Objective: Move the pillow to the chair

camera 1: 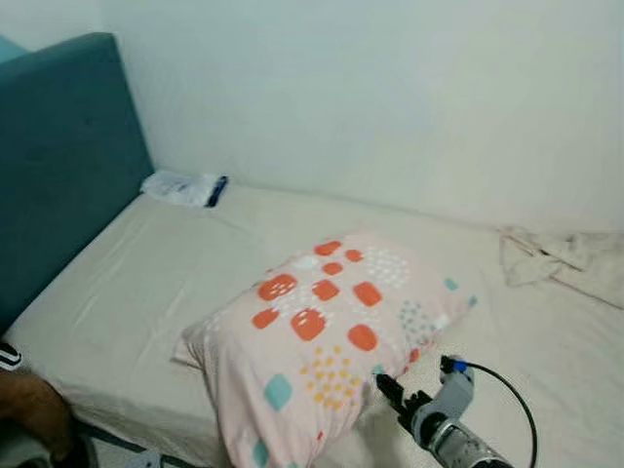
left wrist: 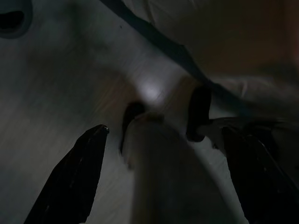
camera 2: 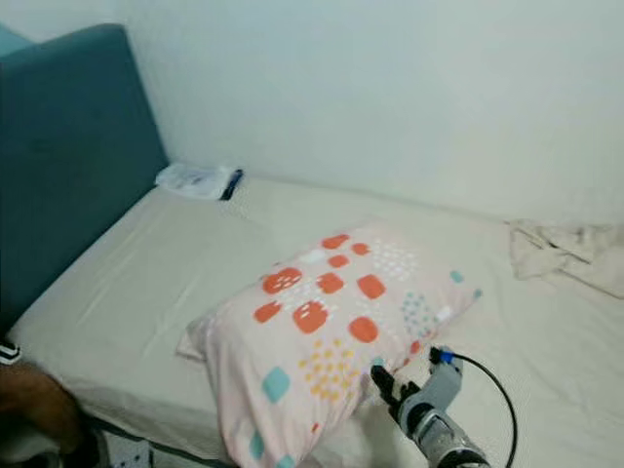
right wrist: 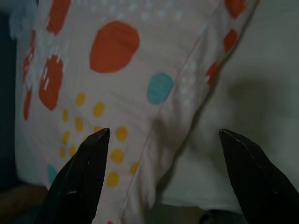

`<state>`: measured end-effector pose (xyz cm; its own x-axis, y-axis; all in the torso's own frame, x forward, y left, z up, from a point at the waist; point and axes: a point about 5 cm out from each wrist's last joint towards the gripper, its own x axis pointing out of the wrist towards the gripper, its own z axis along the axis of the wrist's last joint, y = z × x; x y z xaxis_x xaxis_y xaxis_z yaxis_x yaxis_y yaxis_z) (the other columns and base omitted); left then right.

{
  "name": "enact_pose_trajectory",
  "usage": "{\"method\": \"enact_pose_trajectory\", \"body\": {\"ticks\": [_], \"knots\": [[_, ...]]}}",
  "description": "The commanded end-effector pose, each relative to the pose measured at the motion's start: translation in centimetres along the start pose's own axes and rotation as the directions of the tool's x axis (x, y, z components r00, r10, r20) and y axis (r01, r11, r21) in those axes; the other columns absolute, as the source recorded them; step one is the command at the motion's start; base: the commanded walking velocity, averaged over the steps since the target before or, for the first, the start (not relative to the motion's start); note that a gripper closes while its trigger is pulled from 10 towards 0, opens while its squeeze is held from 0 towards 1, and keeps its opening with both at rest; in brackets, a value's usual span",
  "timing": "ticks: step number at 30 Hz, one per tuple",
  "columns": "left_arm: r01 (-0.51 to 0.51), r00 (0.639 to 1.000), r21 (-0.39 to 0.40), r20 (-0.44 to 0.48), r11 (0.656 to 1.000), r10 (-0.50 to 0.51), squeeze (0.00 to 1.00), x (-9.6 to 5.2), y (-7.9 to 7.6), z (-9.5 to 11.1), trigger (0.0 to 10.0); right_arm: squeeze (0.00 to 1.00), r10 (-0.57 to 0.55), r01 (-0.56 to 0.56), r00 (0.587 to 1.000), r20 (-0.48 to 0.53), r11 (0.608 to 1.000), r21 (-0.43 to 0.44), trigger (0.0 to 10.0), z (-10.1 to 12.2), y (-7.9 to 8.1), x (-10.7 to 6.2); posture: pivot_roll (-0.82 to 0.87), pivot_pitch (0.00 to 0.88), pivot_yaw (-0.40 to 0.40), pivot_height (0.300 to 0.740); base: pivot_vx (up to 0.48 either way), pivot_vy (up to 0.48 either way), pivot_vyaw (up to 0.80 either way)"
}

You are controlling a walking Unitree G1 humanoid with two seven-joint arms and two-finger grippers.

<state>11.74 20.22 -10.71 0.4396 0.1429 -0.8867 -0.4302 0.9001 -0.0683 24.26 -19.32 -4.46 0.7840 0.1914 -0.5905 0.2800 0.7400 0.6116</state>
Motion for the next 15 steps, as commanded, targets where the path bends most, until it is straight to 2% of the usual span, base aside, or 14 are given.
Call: {"method": "enact_pose_trajectory", "body": {"ticks": [1,15], "knots": [[-0.005,1.0,0.005,-0.012,1.0,0.005,0.0,0.0,0.08,-0.09,10.0,0.0,-0.013,0.013,1.0,-0.007,1.0,0.013,10.0,-0.37,-0.2,-0.09,-0.05,0.017,-0.036,0.74,0.0,0.0,-0.72],[-0.008,1.0,-0.003,-0.018,1.0,0.008,0.0,-0.02,0.03,-0.29,10.0,0.0,-0.004,0.003,1.0,-0.03,1.0,-0.031,10.0,-0.56,0.22,0.11,-0.05,0.022,-0.04,0.74,0.0,0.0,-0.72]]}}
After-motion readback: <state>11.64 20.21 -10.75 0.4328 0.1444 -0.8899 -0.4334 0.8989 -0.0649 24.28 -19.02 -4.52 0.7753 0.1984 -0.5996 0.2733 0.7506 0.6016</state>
